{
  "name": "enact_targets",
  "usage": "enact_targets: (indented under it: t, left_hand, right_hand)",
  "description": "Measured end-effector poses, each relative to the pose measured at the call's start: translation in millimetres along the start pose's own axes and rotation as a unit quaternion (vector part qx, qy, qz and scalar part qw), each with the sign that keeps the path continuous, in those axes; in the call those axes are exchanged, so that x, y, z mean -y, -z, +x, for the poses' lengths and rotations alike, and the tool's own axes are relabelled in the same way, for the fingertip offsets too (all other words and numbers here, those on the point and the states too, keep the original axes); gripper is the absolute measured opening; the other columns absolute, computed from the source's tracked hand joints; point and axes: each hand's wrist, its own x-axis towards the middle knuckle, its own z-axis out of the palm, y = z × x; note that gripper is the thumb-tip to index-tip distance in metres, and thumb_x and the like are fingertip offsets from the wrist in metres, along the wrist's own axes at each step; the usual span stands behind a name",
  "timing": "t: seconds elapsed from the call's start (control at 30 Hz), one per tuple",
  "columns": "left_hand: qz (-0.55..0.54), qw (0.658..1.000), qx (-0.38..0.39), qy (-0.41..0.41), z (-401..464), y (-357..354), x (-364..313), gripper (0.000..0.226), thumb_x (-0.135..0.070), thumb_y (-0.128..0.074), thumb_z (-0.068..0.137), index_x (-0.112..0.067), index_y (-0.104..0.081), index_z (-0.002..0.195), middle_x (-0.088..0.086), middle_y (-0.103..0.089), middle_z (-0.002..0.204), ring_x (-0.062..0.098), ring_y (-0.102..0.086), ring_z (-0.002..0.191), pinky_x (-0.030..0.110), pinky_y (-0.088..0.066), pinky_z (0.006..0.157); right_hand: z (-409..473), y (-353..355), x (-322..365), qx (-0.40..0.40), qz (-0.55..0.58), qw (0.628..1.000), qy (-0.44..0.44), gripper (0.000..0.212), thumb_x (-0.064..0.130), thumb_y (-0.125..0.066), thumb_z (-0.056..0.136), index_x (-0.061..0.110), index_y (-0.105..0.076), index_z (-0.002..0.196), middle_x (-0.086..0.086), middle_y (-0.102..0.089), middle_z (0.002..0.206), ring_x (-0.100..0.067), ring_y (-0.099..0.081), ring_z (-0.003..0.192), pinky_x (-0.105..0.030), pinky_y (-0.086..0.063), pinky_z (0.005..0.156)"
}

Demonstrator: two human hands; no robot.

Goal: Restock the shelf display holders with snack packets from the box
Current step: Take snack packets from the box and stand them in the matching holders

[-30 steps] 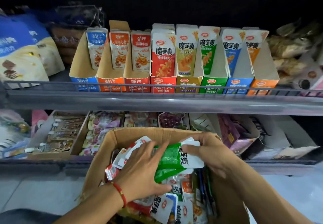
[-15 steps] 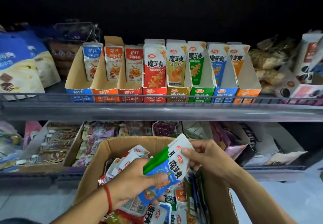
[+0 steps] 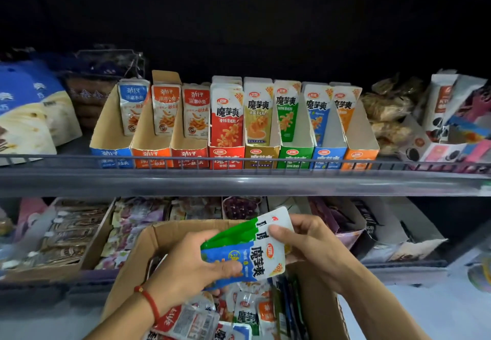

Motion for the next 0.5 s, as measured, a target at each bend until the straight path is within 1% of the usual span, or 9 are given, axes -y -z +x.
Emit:
enact_targets:
  t: [0.07,0.1,0.13,0.2,0.27,0.33,0.4,0.47,0.5]
  left_hand:
    - [0.039,0.998,-0.031,-0.042,1.9,3.4,-5.7,0.046,-0.034,-0.094,0.068,-0.024,-0.071,0.106,0.007,-0.078,0.093,0.023,-0.075,0.073,0.034,-0.06,0.063]
    - [0.066,0.995,-0.049,-0.06,1.3,4.4,-9.8,0.044,-0.031,-0.093,0.072,-0.024,-0.067,0.107,0.003,-0.078,0.093,0.019,-0.074,0.074,0.029,-0.059,0.062]
    - [0.082,0.992,-0.063,-0.073,1.4,4.7,-12.8,0.042,-0.027,-0.09,0.074,-0.024,-0.065,0.108,0.0,-0.078,0.094,0.017,-0.074,0.075,0.027,-0.058,0.062]
    - [0.075,0.993,-0.061,-0.075,1.1,2.8,-16.7,0.035,-0.017,-0.085,0.08,-0.021,-0.062,0.107,-0.002,-0.077,0.096,0.017,-0.075,0.076,0.033,-0.06,0.062]
    - [0.06,0.994,-0.054,-0.068,1.6,-0.4,-18.1,0.03,-0.011,-0.081,0.084,-0.017,-0.061,0.105,0.001,-0.076,0.095,0.024,-0.076,0.073,0.042,-0.061,0.058]
    - [0.065,0.993,-0.071,-0.069,2.6,-1.7,-22.1,0.027,-0.011,-0.08,0.085,-0.016,-0.06,0.102,0.001,-0.077,0.093,0.03,-0.075,0.069,0.049,-0.061,0.058]
    - [0.058,0.992,-0.084,-0.074,2.9,-1.0,-28.4,0.025,-0.011,-0.08,0.085,-0.017,-0.061,0.101,0.0,-0.077,0.09,0.026,-0.075,0.065,0.045,-0.062,0.056]
    - [0.063,0.99,-0.099,-0.083,3.1,2.2,-36.1,0.025,-0.014,-0.08,0.085,-0.021,-0.064,0.104,-0.004,-0.078,0.092,0.022,-0.075,0.067,0.04,-0.062,0.057]
    - [0.066,0.988,-0.109,-0.089,2.8,5.4,-39.6,0.024,-0.016,-0.079,0.086,-0.024,-0.065,0.104,-0.005,-0.078,0.092,0.023,-0.076,0.068,0.041,-0.063,0.059]
  right_hand:
    - [-1.5,5.8,6.6,-0.014,0.024,1.0,-0.014,0.027,0.028,-0.073,0.089,0.005,-0.079,0.103,-0.015,-0.079,0.103,-0.031,-0.076,0.098,-0.039,-0.063,0.078]
    - [-2.3,9.1,10.7,-0.031,0.019,0.999,-0.015,0.032,0.031,-0.072,0.087,0.004,-0.079,0.101,-0.015,-0.079,0.1,-0.031,-0.076,0.096,-0.034,-0.063,0.073]
    - [-2.9,11.8,14.1,-0.052,-0.004,0.999,-0.01,0.036,0.035,-0.071,0.086,0.003,-0.078,0.099,-0.014,-0.079,0.097,-0.029,-0.076,0.091,-0.03,-0.063,0.069]
    - [-3.6,13.6,19.5,-0.078,-0.066,0.995,0.007,0.036,0.037,-0.065,0.093,0.004,-0.076,0.102,-0.009,-0.08,0.094,-0.023,-0.077,0.086,-0.031,-0.064,0.068]
    - [-4.9,8.7,25.2,-0.064,-0.075,0.995,0.023,0.03,0.031,-0.057,0.102,0.005,-0.068,0.111,-0.007,-0.08,0.097,-0.022,-0.078,0.089,-0.033,-0.064,0.066]
    - [-5.4,4.4,30.8,-0.044,-0.078,0.995,0.05,0.023,0.023,-0.058,0.103,0.007,-0.062,0.118,-0.006,-0.08,0.101,-0.022,-0.078,0.092,-0.032,-0.064,0.064]
    - [-3.8,5.9,37.2,-0.039,-0.1,0.991,0.079,0.023,0.017,-0.063,0.099,0.008,-0.06,0.12,-0.005,-0.08,0.103,-0.022,-0.078,0.091,-0.033,-0.064,0.063]
    - [-2.0,12.6,50.1,-0.064,-0.127,0.985,0.099,0.022,0.015,-0.066,0.098,0.009,-0.061,0.118,-0.003,-0.08,0.102,-0.021,-0.078,0.088,-0.034,-0.064,0.064]
    - [-0.5,18.4,60.0,-0.087,-0.142,0.979,0.115,0.022,0.015,-0.067,0.096,0.01,-0.063,0.117,-0.002,-0.08,0.1,-0.023,-0.078,0.086,-0.037,-0.064,0.065]
